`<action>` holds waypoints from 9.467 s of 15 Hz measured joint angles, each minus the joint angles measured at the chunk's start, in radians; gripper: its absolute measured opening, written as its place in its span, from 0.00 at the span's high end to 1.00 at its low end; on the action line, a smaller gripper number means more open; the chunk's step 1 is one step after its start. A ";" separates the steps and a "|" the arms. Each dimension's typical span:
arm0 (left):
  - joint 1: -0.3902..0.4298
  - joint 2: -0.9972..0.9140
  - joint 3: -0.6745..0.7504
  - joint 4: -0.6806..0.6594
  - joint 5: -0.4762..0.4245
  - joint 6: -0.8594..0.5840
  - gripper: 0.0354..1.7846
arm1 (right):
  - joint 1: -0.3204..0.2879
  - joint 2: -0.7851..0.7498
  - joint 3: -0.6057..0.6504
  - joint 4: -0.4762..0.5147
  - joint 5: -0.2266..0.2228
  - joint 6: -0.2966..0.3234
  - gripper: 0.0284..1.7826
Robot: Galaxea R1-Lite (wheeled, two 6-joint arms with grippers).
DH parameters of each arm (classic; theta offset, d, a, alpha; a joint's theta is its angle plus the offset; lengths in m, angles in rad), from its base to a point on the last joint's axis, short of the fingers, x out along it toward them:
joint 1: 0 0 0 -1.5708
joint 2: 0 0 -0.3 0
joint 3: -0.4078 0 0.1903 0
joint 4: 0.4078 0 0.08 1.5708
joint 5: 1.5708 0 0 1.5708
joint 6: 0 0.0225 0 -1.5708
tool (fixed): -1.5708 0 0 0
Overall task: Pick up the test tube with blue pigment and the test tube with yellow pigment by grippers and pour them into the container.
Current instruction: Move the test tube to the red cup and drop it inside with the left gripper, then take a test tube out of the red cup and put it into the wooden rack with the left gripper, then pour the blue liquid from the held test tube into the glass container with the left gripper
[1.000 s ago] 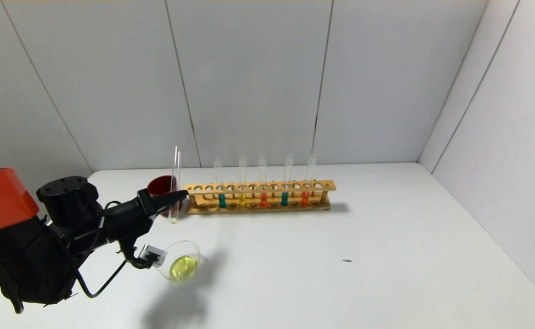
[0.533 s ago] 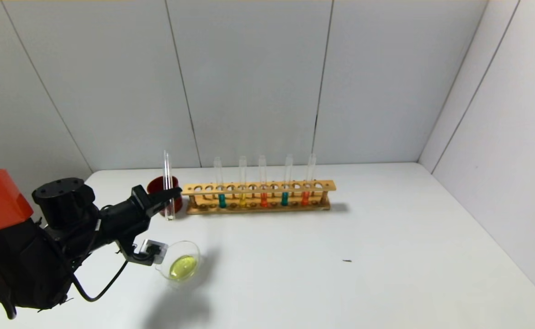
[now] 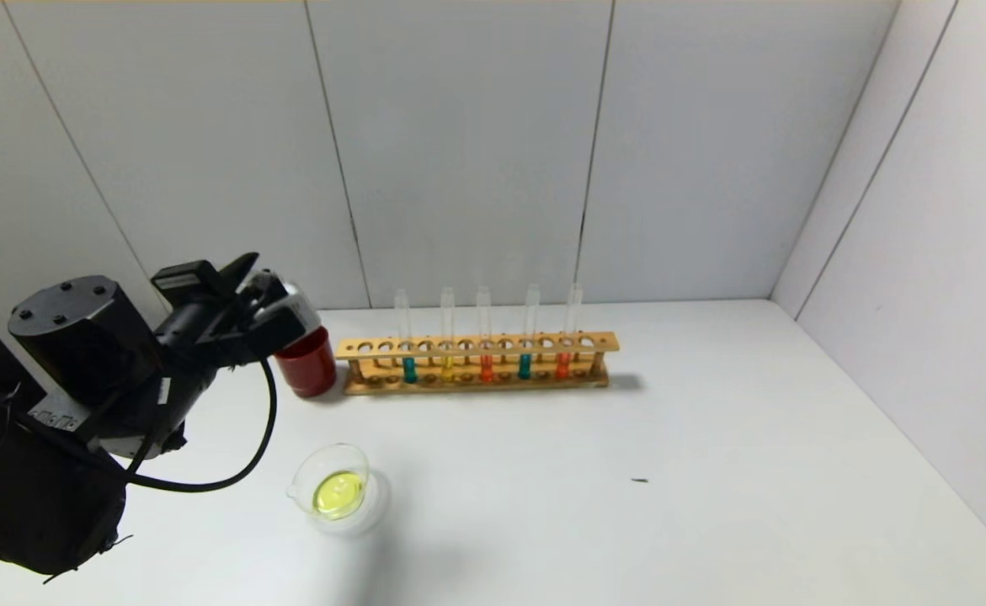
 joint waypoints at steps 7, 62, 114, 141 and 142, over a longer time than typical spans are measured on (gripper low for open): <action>0.011 -0.006 -0.122 0.182 0.214 -0.869 0.83 | 0.001 0.000 0.000 0.000 0.000 0.000 0.02; -0.118 -0.054 -0.344 0.673 -0.011 -1.139 0.02 | 0.001 0.000 0.000 0.000 0.000 0.000 0.02; -0.158 0.067 -0.731 0.795 -0.122 -1.137 0.83 | 0.001 0.000 0.000 0.000 0.000 0.000 0.02; 0.092 -0.275 0.128 0.488 -0.580 -0.357 0.83 | 0.001 0.000 0.000 0.000 0.000 0.000 0.02; 0.093 -0.265 0.133 0.488 -0.603 -0.295 0.83 | 0.001 0.000 0.000 0.000 0.000 0.000 0.02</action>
